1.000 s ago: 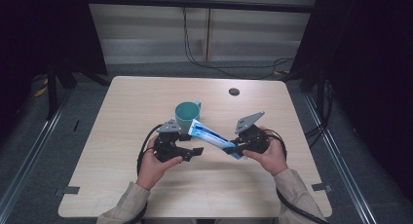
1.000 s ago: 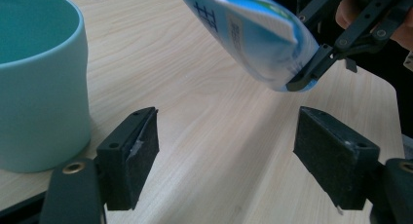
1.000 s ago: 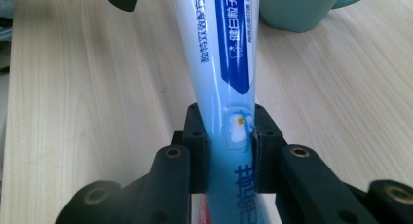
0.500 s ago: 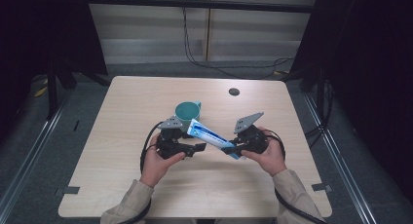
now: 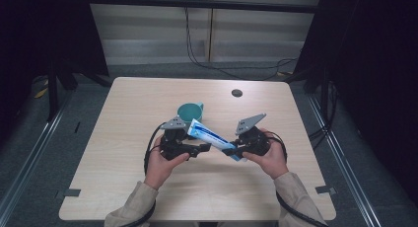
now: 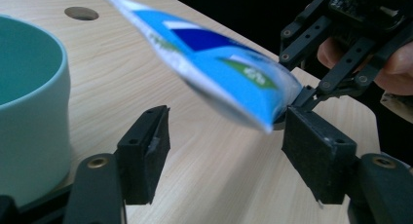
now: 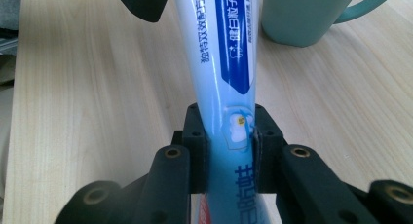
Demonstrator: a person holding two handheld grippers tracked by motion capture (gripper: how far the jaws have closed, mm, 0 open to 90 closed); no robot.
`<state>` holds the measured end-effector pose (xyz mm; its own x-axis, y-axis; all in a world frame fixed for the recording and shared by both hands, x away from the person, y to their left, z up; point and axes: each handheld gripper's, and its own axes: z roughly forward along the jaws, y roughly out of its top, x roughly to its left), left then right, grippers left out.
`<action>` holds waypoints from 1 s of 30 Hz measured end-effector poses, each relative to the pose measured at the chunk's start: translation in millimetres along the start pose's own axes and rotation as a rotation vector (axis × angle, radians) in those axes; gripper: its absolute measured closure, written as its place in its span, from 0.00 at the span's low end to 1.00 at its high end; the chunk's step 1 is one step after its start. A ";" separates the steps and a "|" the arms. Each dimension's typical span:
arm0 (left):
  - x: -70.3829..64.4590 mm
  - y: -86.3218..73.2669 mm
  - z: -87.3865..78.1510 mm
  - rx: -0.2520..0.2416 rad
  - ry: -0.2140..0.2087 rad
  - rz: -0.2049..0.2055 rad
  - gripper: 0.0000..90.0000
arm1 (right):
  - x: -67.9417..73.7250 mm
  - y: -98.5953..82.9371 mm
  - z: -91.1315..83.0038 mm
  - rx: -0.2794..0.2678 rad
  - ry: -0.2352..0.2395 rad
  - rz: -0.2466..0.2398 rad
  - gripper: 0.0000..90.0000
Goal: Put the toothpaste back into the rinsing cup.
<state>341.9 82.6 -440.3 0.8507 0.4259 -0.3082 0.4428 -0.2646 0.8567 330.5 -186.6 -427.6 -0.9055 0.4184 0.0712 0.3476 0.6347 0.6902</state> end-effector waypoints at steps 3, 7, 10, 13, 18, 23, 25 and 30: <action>-0.9 2.2 -0.1 -0.009 -0.006 -0.001 0.41 | -0.1 -0.2 0.1 -0.002 0.000 0.000 0.82; -2.1 3.5 0.5 -0.023 -0.018 -0.007 0.47 | 0.7 0.1 0.1 -0.003 -0.005 0.005 0.82; -2.0 3.6 1.6 -0.029 -0.029 -0.022 0.49 | 0.9 0.5 0.7 -0.007 -0.005 0.003 0.82; -1.9 4.5 1.3 -0.034 -0.030 -0.028 0.50 | 1.6 0.7 2.5 -0.010 0.000 0.003 0.82; -1.2 5.3 0.1 -0.042 -0.034 -0.056 0.52 | 2.2 1.3 2.7 -0.023 0.000 0.013 0.82; -1.3 8.5 -0.7 -0.062 -0.026 -0.078 0.52 | 3.0 3.2 2.4 -0.033 -0.003 0.023 0.82; -1.9 10.6 -0.4 -0.070 -0.022 -0.086 0.52 | 3.3 3.3 2.4 -0.046 -0.001 0.034 0.82; -3.9 14.0 2.0 -0.091 -0.018 -0.122 0.53 | 2.8 2.8 0.1 -0.059 0.000 0.040 0.81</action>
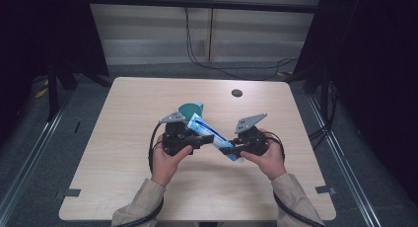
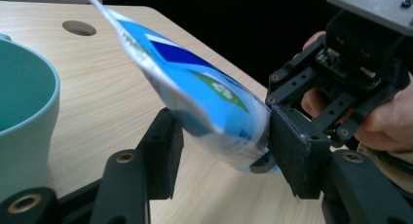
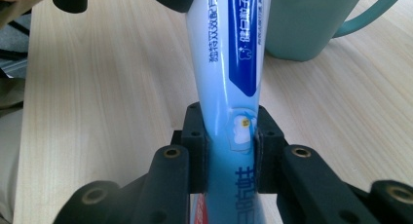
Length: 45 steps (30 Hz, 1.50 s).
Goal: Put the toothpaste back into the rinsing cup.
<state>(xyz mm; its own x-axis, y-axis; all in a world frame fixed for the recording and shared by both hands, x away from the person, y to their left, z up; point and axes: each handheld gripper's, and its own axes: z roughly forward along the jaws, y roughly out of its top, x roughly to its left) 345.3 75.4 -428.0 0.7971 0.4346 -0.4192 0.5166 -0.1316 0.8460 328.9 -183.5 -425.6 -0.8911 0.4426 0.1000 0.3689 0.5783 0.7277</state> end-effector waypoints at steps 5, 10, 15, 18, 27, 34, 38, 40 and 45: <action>-1.5 2.1 0.7 -0.030 -0.006 -0.025 0.53 | 2.1 1.1 -1.8 -0.007 0.003 -0.007 0.81; -2.7 5.5 -0.9 -0.050 -0.011 -0.047 0.57 | 5.1 3.4 1.1 -0.022 0.016 -0.017 0.80; 0.3 5.8 -2.0 -0.070 -0.031 -0.091 0.64 | 8.9 5.6 6.8 -0.021 0.020 -0.021 0.78; 0.5 5.7 -3.7 -0.088 -0.036 -0.105 0.70 | 10.3 7.2 9.7 -0.030 0.025 -0.015 0.77; -2.2 6.8 -3.5 -0.096 -0.013 -0.096 0.78 | 12.1 7.2 16.6 -0.052 0.036 0.004 0.70; -6.9 11.9 -4.9 -0.101 -0.004 -0.067 0.82 | 13.1 7.1 16.6 -0.072 0.040 0.011 0.61; -9.3 13.0 -4.9 -0.085 0.002 -0.045 0.83 | 12.4 6.0 18.1 -0.070 0.042 0.018 0.56; -9.8 13.2 -5.2 -0.086 0.005 -0.043 0.83 | 11.9 5.1 18.3 -0.077 0.046 0.025 0.55; -6.8 13.0 -8.3 -0.068 0.025 -0.020 0.83 | 7.6 1.2 14.1 -0.092 0.034 0.042 0.45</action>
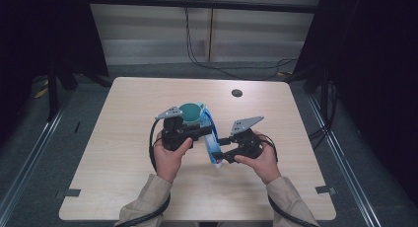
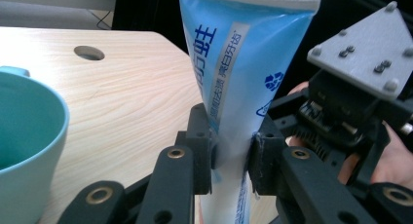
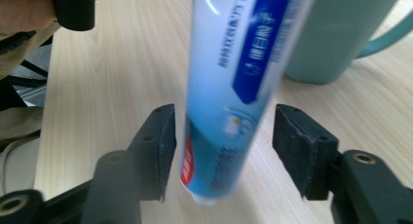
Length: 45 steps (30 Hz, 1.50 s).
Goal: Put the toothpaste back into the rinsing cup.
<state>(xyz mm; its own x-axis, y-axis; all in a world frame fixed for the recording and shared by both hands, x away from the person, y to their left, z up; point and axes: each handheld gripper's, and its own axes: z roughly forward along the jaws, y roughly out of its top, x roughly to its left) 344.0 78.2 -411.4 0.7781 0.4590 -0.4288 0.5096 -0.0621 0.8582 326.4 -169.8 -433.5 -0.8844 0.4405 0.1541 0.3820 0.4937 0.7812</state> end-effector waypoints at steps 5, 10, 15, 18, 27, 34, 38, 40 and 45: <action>-0.5 3.2 -5.4 -0.018 0.002 0.019 0.83 | -5.1 -5.3 -5.1 0.008 -0.023 0.011 0.38; -1.3 8.3 -9.9 -0.028 0.017 0.029 0.83 | -7.9 -16.7 -6.1 0.052 -0.066 0.014 0.32; 0.6 12.1 -14.8 -0.028 0.031 0.035 0.83 | -11.9 -31.8 -4.5 0.064 -0.084 0.047 0.28; 1.0 14.0 -16.1 -0.028 0.038 0.041 0.83 | -13.1 -39.0 -3.4 0.083 -0.103 0.058 0.26; 1.4 20.5 -22.5 -0.030 0.053 0.056 0.83 | -13.7 -61.5 2.7 0.107 -0.126 0.097 0.20; 2.3 26.9 -27.3 -0.033 0.059 0.063 0.83 | -12.5 -78.1 8.6 0.125 -0.144 0.114 0.19; 2.1 29.8 -29.1 -0.036 0.064 0.068 0.83 | -12.6 -83.1 6.9 0.106 -0.152 0.123 0.19; 2.2 30.6 -29.6 -0.038 0.066 0.070 0.83 | -12.3 -84.8 6.0 0.104 -0.164 0.115 0.18; 0.5 36.5 -31.3 -0.031 0.072 0.079 0.83 | -8.6 -91.8 5.5 0.072 -0.194 0.079 0.18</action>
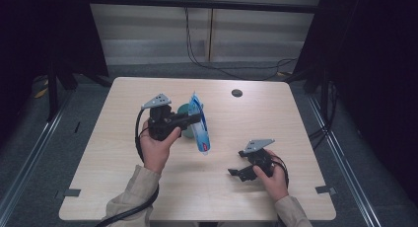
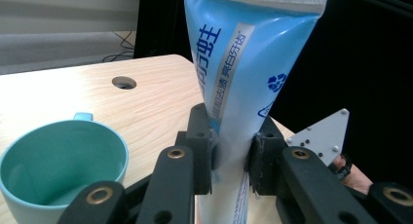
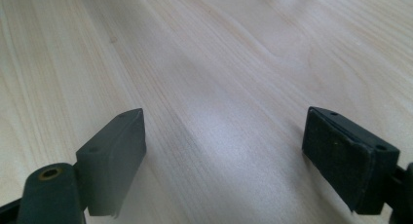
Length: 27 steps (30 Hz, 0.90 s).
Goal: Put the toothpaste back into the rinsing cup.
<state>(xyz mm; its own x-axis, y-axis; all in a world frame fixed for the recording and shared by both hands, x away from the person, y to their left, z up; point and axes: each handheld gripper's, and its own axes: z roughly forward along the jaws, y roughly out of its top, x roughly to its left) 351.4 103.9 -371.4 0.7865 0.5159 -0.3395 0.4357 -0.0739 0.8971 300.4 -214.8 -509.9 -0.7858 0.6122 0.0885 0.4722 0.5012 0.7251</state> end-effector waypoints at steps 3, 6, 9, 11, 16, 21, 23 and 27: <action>0.0 1.6 -0.2 -0.003 0.001 -0.004 0.83 | 1.3 -2.7 -0.3 -0.016 -0.012 -0.007 0.18; 0.1 6.1 -1.0 -0.001 0.005 0.004 0.83 | 4.3 -2.7 0.5 -0.002 -0.032 -0.043 0.17; 0.0 10.1 -1.4 0.000 0.009 0.008 0.83 | 5.1 -2.4 1.2 0.001 -0.033 -0.054 0.16; -0.4 11.5 -1.3 -0.006 0.010 0.004 0.83 | 5.1 -2.4 1.3 0.001 -0.033 -0.054 0.16; -0.5 22.6 -4.1 -0.012 0.013 0.010 0.83 | 5.4 -2.5 1.4 0.002 -0.033 -0.058 0.15; -0.6 29.1 -6.0 -0.013 0.019 0.018 0.83 | 5.4 -2.5 1.5 0.002 -0.033 -0.058 0.15; -0.2 32.5 -6.6 -0.020 0.019 0.015 0.83 | 5.4 -2.5 1.5 0.002 -0.033 -0.058 0.15; -0.3 35.8 -5.8 -0.020 0.023 0.018 0.83 | 5.4 -2.5 1.5 0.001 -0.033 -0.058 0.15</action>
<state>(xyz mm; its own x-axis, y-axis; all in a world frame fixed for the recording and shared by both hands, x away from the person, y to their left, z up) 364.2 106.1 -337.6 0.7836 0.5345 -0.3168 0.4125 -0.0663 0.9086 295.6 -211.8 -512.2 -0.7982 0.6019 0.0239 0.4269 0.5373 0.7274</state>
